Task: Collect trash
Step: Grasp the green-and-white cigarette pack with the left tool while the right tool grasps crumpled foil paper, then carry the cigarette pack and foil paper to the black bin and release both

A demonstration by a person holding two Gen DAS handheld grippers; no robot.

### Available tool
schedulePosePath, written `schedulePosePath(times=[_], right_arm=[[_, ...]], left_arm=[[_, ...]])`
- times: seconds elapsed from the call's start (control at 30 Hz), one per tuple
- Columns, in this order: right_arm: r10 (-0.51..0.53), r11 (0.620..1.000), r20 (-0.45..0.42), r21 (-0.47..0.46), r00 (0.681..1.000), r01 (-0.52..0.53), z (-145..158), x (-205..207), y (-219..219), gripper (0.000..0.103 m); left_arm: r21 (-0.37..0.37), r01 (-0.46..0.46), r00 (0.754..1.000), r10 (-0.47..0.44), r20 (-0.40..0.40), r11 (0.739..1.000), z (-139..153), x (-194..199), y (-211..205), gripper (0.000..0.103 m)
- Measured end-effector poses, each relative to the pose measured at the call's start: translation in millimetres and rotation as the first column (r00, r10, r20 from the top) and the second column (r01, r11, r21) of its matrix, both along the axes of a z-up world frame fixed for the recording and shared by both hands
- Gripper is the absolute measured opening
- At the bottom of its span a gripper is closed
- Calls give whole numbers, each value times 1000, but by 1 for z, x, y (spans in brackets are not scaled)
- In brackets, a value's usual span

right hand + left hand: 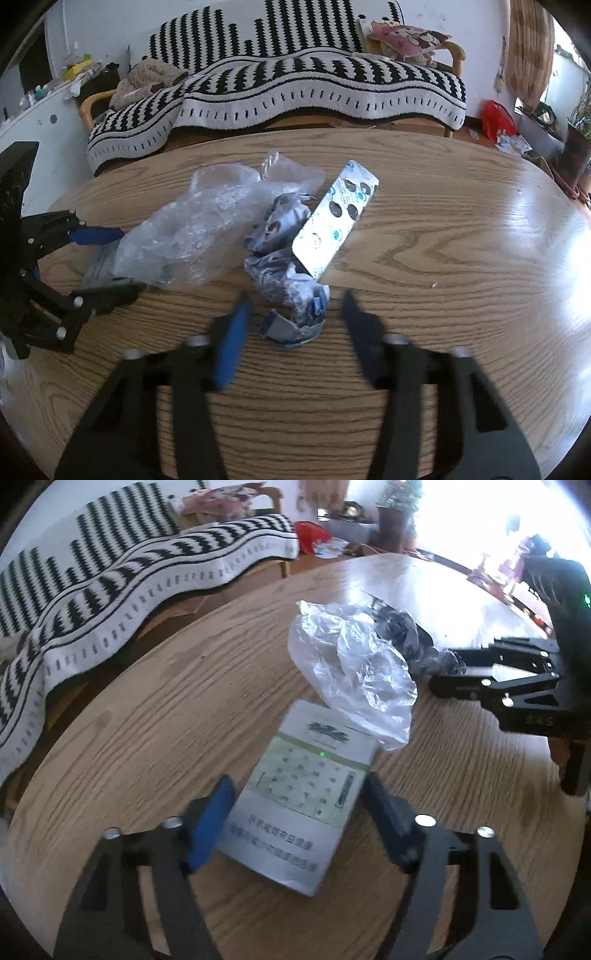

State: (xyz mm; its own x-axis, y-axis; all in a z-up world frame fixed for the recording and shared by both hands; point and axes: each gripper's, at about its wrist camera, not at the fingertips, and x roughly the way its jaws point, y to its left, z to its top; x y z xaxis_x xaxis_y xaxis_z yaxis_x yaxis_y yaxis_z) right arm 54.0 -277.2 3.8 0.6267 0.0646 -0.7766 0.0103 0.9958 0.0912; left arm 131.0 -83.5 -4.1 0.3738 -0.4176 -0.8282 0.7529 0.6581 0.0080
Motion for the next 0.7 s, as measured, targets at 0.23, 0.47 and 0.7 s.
schedulePosePath(times=[0.23,0.47,0.7], right_arm=[[14,1000,47,20,999,-15,7,-19,9,28],[10,999,37,36,999,-11,7,-32,14,28],[-4,999,44,38,999,3,13,-38,17,28]], left_arm=[[-44,-197,979,195,-53,979,4,-24,18,59],[-73,-292,956,287,-63,954,18,-36,36,58],[-90,-304,953,303,-23,948,36,-51,39,58]])
